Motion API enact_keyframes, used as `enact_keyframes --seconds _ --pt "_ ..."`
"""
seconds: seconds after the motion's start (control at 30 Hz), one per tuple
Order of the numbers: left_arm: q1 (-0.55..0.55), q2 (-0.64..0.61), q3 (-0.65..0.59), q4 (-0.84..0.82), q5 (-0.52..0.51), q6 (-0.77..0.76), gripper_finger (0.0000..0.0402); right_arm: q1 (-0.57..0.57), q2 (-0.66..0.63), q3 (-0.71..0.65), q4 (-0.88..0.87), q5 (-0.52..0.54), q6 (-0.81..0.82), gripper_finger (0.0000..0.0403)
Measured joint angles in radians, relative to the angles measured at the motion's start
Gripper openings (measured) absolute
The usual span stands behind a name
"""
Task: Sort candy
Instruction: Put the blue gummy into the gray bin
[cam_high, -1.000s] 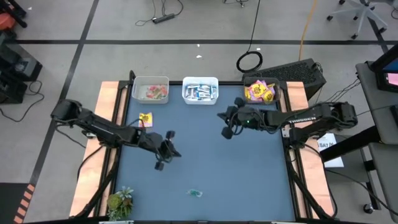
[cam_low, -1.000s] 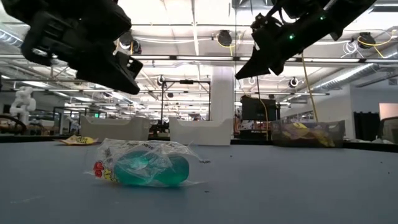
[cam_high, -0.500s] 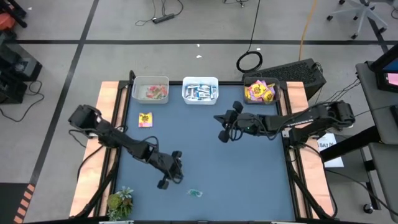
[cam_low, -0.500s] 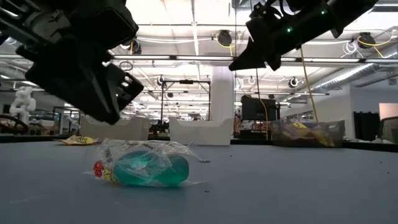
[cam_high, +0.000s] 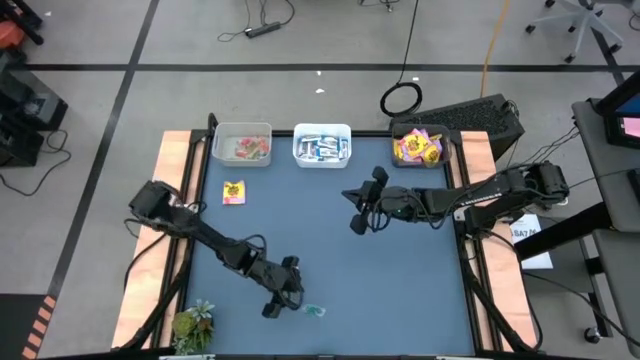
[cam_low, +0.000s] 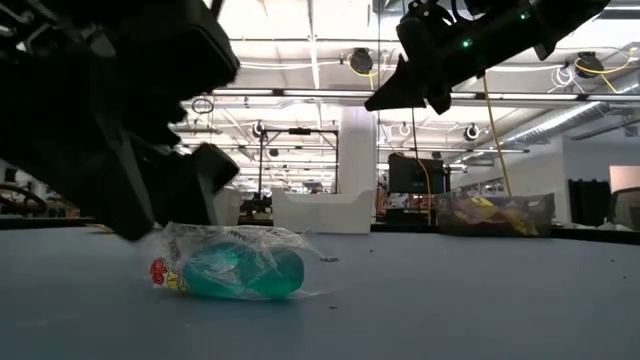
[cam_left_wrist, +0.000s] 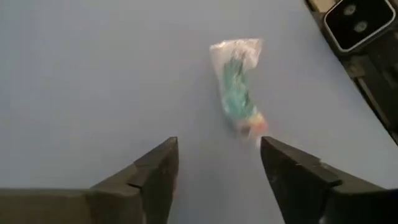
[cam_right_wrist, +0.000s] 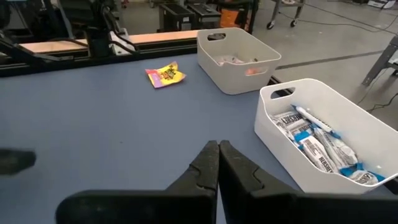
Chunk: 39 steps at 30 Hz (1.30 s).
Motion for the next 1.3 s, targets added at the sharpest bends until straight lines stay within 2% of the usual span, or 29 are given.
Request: enact_keyframes --seconds 0.13,0.33,0.47,0.63,0.87,1.1,1.3 --pt "-0.014 0.071 0.043 0.058 0.058 0.004 0.0249 0.001 0.0 0.0 -0.003 0.0 0.019 0.0" --pt "-0.035 0.114 0.086 0.068 0.079 0.043 0.0242 0.039 0.0 0.0 -0.012 0.026 0.049 0.0" --pt "-0.04 0.113 0.092 0.069 0.058 0.043 0.0203 0.079 0.0 0.0 -0.02 0.083 0.064 0.0" --pt "-0.038 0.115 0.092 0.105 0.037 0.032 0.0126 0.105 0.0 0.0 -0.016 0.13 0.062 0.0" --pt "-0.039 0.122 0.091 0.117 -0.025 0.019 0.0013 0.102 0.0 0.0 -0.016 0.134 0.038 0.0" --pt "-0.034 0.122 0.091 0.124 -0.066 0.044 0.0003 0.09 0.0 0.0 -0.016 0.134 -0.006 0.0" --pt "-0.024 0.065 0.091 0.083 -0.115 0.075 0.0002 0.068 0.0 0.0 -0.014 0.133 -0.057 0.0"
